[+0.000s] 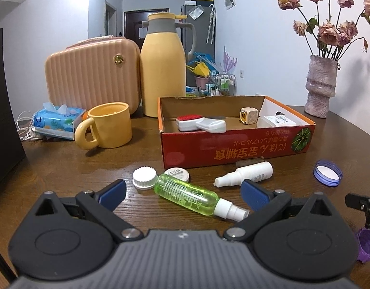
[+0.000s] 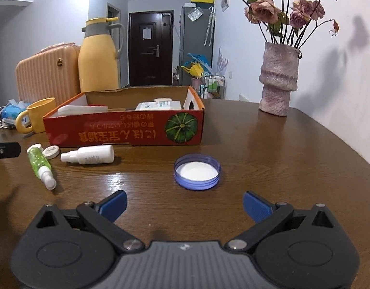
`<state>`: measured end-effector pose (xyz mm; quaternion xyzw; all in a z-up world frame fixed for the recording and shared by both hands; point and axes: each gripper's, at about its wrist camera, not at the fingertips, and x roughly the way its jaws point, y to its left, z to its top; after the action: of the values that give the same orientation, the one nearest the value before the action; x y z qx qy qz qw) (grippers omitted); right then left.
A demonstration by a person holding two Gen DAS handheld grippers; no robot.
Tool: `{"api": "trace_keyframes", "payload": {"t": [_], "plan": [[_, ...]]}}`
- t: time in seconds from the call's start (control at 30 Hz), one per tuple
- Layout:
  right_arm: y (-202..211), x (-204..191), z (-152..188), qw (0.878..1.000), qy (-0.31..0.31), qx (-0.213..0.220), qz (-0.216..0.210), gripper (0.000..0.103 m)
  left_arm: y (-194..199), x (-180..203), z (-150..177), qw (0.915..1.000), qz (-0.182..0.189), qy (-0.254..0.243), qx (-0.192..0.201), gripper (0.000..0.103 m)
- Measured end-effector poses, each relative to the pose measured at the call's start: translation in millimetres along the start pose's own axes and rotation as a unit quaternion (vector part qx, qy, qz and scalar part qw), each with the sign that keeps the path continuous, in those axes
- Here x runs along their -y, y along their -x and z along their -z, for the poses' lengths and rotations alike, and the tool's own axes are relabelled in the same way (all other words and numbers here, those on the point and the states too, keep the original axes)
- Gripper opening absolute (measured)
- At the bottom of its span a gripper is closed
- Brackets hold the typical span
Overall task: Organize rigid objects
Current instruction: 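Grasp the purple bottle cap with the right gripper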
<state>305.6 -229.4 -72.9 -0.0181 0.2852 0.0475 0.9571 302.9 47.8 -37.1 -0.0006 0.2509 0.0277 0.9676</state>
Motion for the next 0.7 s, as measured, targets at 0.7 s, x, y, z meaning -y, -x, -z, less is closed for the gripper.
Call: {"api": "trace_keyframes", "payload": {"t": [0.7], "plan": [[46.8, -19.4, 58.5, 0.999, -0.002, -0.047, -0.017, 0.082, 4.2, 0.6, 21.9, 0.9982, 0.026, -0.008, -0.054, 0.103]]}}
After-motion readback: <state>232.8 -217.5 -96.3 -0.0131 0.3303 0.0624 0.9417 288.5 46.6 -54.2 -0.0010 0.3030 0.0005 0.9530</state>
